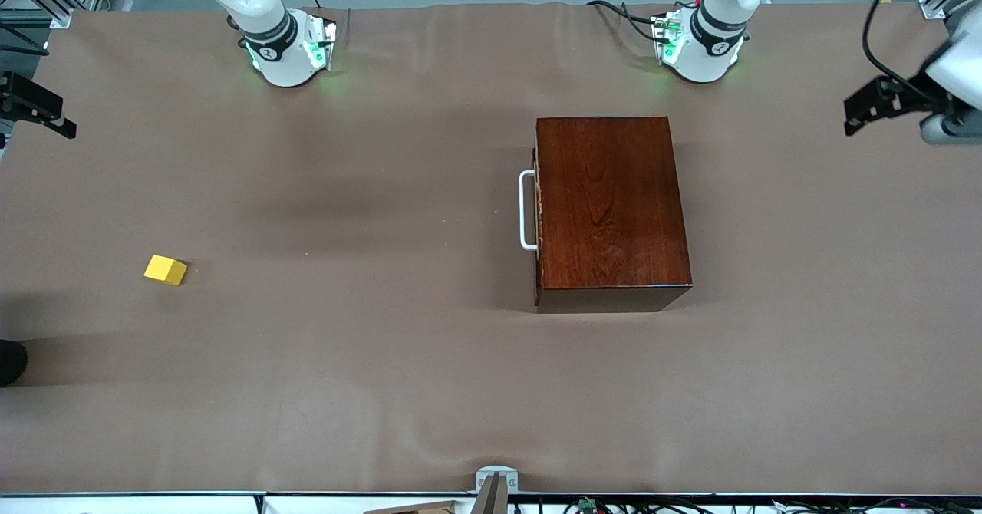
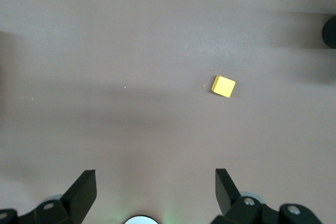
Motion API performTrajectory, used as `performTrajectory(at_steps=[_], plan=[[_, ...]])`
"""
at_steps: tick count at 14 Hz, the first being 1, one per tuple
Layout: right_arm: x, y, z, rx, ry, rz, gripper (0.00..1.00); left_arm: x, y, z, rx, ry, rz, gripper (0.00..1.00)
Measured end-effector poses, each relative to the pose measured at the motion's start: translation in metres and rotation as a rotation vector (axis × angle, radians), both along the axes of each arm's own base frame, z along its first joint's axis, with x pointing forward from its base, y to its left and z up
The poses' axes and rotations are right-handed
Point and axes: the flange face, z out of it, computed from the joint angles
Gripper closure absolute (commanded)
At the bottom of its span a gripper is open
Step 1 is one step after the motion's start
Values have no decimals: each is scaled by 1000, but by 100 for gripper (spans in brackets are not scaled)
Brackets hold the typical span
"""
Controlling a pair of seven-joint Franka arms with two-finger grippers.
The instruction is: Open drawer, take yellow block, close drawer
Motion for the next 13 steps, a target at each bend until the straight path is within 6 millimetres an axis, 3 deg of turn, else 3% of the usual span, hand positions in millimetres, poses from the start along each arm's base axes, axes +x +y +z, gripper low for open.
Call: performTrajectory(at_steps=[4, 13], plan=[[0, 1, 0, 0, 0, 1, 0, -16, -20, 8, -13, -39, -32, 0], [2, 7, -3, 8, 6, 14, 0, -14, -24, 29, -63, -73, 9, 0]])
